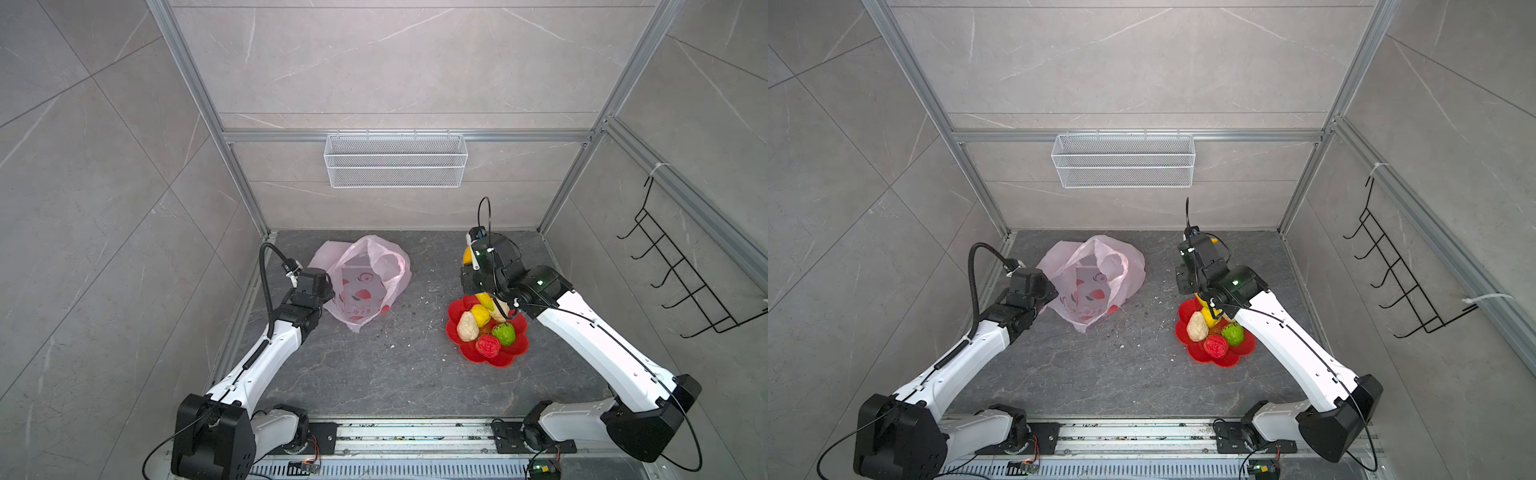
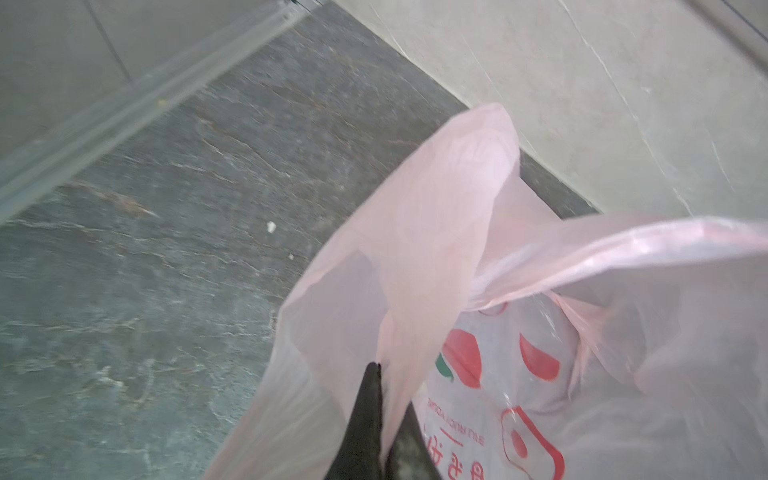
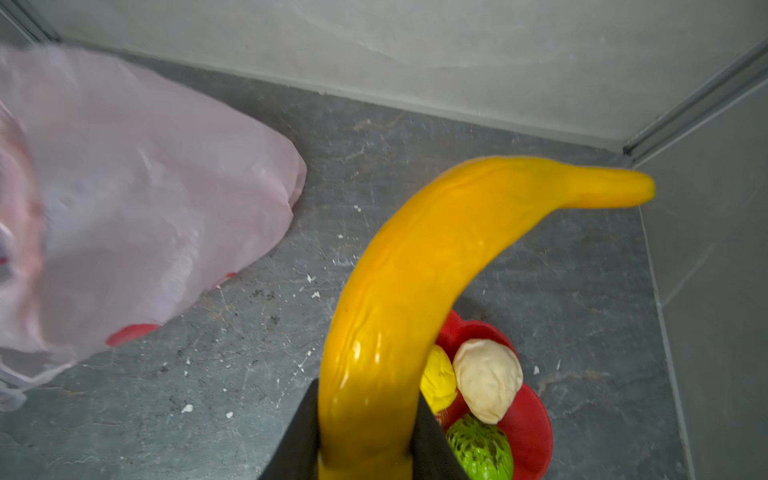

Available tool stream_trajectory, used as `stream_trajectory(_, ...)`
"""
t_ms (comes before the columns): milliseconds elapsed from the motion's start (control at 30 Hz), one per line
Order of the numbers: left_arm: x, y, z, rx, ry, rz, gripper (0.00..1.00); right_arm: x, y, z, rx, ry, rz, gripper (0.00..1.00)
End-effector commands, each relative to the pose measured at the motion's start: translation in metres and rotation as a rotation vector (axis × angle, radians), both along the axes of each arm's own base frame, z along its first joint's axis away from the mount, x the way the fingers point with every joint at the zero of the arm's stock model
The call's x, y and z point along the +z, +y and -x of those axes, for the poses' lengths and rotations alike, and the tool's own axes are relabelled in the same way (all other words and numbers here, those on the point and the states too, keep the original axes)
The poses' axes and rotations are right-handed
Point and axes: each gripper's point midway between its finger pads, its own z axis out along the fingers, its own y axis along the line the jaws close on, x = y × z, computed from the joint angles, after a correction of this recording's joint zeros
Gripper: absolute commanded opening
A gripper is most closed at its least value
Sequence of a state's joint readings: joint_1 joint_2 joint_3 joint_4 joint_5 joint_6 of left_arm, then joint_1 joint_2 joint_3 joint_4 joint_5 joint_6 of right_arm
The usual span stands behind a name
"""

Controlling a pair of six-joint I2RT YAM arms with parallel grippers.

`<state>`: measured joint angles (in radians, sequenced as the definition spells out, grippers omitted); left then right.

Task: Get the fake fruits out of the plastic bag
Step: 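Lower the banana onto the red plate while the left gripper releases the bag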

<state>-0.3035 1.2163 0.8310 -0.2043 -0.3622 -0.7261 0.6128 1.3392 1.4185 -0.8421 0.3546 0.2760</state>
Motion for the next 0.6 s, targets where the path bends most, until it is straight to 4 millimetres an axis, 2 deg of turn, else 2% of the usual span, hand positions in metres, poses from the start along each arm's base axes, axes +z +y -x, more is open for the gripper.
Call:
stream_trajectory(0, 0.003, -0.037, -0.014, -0.127, -0.014, 0.059, 0.00, -0.022, -0.017, 0.006, -0.099, 0.047, -0.003, 0.18)
stream_trajectory(267, -0.017, -0.089, -0.030, -0.286, 0.037, 0.084, 0.00, -0.074, -0.030, 0.023, -0.193, 0.129, -0.044, 0.19)
stream_trajectory(433, -0.009, -0.123, -0.040, -0.370, 0.018, 0.087, 0.00, -0.087, -0.036, 0.027, -0.222, 0.145, -0.040, 0.18)
stream_trajectory(567, 0.000, -0.167, -0.043, -0.523, -0.009, 0.060, 0.00, -0.093, -0.038, 0.027, -0.230, 0.151, -0.039, 0.18)
